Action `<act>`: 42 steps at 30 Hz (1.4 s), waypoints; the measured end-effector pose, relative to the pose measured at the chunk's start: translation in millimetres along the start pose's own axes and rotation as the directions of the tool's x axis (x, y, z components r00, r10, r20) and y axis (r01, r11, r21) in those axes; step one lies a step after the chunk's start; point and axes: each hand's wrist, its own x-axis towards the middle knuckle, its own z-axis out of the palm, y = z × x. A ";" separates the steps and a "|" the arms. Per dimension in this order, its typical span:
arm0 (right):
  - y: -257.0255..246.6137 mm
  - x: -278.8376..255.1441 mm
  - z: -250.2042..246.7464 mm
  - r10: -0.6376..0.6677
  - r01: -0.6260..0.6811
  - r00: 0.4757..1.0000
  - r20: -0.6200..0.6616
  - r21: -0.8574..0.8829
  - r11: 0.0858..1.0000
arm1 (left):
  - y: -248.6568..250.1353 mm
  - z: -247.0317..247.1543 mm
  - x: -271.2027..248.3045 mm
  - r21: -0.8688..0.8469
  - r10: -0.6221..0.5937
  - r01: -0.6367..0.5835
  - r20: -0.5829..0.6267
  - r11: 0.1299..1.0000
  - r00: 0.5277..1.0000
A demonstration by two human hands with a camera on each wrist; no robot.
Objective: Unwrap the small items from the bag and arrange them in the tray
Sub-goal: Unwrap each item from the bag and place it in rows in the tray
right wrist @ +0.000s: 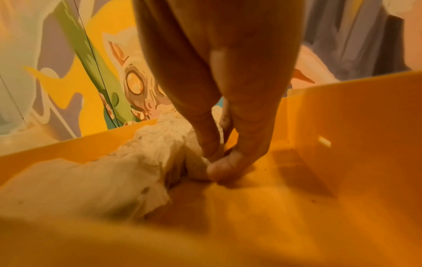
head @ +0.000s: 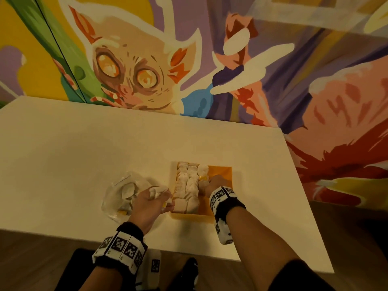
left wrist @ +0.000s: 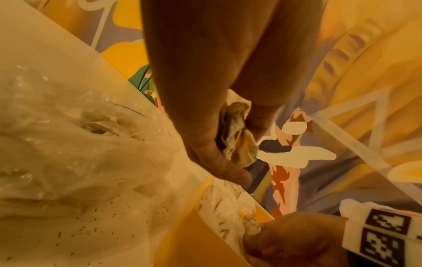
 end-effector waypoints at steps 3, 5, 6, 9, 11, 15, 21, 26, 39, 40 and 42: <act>-0.7 2.1 -1.2 0.004 -0.004 1.000 -0.007 0.016 1.000 | 0.1 1.4 1.2 0.022 -0.002 0.002 0.007 1.000 1.000; -0.8 3.2 -0.8 0.004 -0.004 1.000 -0.021 0.021 1.000 | 0.2 2.4 1.8 0.033 0.003 -0.003 0.013 0.999 1.000; -1.7 3.1 -1.2 0.001 -0.001 1.000 -0.025 0.020 1.000 | 0.4 3.3 2.1 0.036 0.006 -0.006 0.018 0.999 1.000; -6.7 2.9 -1.6 0.012 -0.013 0.999 -0.036 -0.027 1.000 | 1.0 4.7 2.5 0.020 -0.008 0.007 0.050 1.000 0.999; -7.2 2.8 -0.8 0.011 -0.013 0.998 -0.059 -0.030 0.999 | 2.8 5.1 1.1 -0.035 -0.032 0.035 0.082 0.999 0.996; 2.3 2.1 5.0 -0.012 0.016 0.992 -0.127 0.031 0.999 | 7.5 6.0 -3.9 -0.171 -0.073 0.092 0.114 0.981 0.991; 6.2 3.4 9.9 -0.016 0.048 0.987 -0.158 0.205 0.977 | 6.1 4.3 -4.4 -0.266 -0.107 0.140 0.134 0.954 0.985; -9.7 -32.4 14.9 -0.322 0.400 0.911 -0.258 0.356 0.845 | 7.9 6.1 -2.7 -0.232 -0.097 0.120 0.106 0.965 0.990; 1.7 -92.0 46.7 -0.533 0.544 0.829 -0.167 0.459 0.702 | 8.8 4.1 -20.5 -0.195 -0.092 0.137 0.226 0.971 0.970; 3.6 -93.6 47.6 -0.517 0.525 0.840 -0.162 0.480 0.703 | 8.3 3.5 -22.1 -0.206 -0.094 0.146 0.242 0.968 0.966; 8.1 -94.4 49.6 -0.480 0.480 0.864 -0.150 0.535 0.696 | 6.8 1.8 -23.9 -0.217 -0.098 0.159 0.265 0.963 0.959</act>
